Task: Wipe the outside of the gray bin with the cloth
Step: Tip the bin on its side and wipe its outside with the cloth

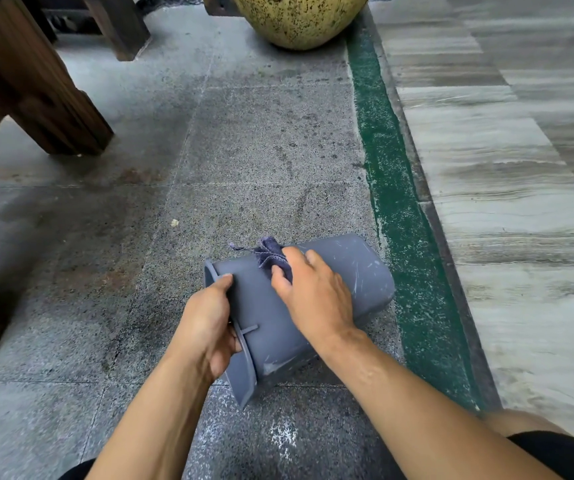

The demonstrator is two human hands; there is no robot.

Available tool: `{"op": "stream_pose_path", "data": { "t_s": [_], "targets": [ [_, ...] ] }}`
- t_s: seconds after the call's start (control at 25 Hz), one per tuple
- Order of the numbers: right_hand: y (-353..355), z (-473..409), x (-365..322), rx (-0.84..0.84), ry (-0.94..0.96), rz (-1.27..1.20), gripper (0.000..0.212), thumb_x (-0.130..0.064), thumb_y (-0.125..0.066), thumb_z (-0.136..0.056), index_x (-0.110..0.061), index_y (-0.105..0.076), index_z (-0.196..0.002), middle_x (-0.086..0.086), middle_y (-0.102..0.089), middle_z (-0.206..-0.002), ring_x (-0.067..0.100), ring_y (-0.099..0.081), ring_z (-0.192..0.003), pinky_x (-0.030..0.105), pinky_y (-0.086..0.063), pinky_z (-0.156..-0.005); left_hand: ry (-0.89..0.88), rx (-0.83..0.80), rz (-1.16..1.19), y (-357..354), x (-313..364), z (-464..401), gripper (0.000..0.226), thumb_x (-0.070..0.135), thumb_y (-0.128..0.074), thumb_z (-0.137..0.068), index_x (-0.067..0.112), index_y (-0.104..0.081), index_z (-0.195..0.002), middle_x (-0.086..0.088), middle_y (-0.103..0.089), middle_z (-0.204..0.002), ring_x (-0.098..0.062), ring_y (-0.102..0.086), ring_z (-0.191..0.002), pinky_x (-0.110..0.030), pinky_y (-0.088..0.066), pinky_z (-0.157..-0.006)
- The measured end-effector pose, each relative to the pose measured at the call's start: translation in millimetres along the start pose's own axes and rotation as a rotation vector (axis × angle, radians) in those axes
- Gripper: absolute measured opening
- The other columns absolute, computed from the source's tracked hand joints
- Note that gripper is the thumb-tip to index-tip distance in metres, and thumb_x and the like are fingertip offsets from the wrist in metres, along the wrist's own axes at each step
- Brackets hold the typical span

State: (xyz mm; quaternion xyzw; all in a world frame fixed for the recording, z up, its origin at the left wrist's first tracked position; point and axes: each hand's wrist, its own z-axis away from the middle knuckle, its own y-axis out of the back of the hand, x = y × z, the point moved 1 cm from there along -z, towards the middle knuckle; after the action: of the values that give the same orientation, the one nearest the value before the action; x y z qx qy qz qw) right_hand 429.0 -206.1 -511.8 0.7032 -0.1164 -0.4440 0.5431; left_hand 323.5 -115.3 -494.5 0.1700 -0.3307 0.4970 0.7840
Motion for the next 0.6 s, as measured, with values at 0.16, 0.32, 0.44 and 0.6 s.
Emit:
{"op": "stream_pose_path", "data": {
  "t_s": [0.16, 0.32, 0.44, 0.6],
  "targets": [
    [2.7, -7.2, 8.4, -0.006, 0.008, 0.015, 0.030, -0.046, -0.047, -0.100, -0.026, -0.056, -0.121, 0.005, -0.059, -0.107, 0.038, -0.064, -0.096, 0.039, -0.046, -0.071, 0.015, -0.060, 0.040, 1.5, 4.7, 4.8, 0.021, 0.036, -0.049, -0.102, 0.019, -0.062, -0.098, 0.001, -0.070, -0.066, -0.016, -0.066, -0.050, -0.028, -0.053, -0.044],
    [3.0, -11.4, 17.2, -0.008, -0.018, 0.027, 0.029, -0.046, -0.047, -0.100, -0.027, -0.056, -0.119, 0.006, -0.057, -0.106, 0.039, -0.063, -0.095, 0.040, -0.046, -0.071, -0.021, -0.053, -0.099, 2.5, 3.1, 7.1, 0.018, 0.008, -0.051, -0.099, 0.005, -0.066, -0.108, -0.010, -0.076, -0.085, -0.023, -0.073, -0.068, -0.041, -0.061, -0.049],
    [1.8, -14.5, 21.4, -0.004, -0.007, 0.041, 0.029, -0.045, -0.046, -0.100, -0.026, -0.055, -0.120, 0.007, -0.058, -0.107, 0.040, -0.063, -0.093, 0.040, -0.044, -0.068, -0.059, -0.049, -0.203, 7.5, 2.6, 5.2, 0.018, -0.007, -0.052, -0.094, 0.003, -0.066, -0.098, -0.015, -0.076, -0.087, -0.029, -0.072, -0.074, -0.048, -0.063, -0.055],
    [1.9, -18.4, 26.1, -0.024, 0.034, 0.097, 0.030, -0.045, -0.044, -0.102, -0.025, -0.054, -0.122, 0.007, -0.058, -0.109, 0.039, -0.063, -0.093, 0.040, -0.044, -0.069, -0.069, -0.050, -0.220, 11.2, 2.4, 4.1, 0.019, -0.011, -0.054, -0.092, 0.004, -0.066, -0.093, -0.010, -0.076, -0.077, -0.024, -0.072, -0.067, -0.045, -0.063, -0.052]
  ]
}}
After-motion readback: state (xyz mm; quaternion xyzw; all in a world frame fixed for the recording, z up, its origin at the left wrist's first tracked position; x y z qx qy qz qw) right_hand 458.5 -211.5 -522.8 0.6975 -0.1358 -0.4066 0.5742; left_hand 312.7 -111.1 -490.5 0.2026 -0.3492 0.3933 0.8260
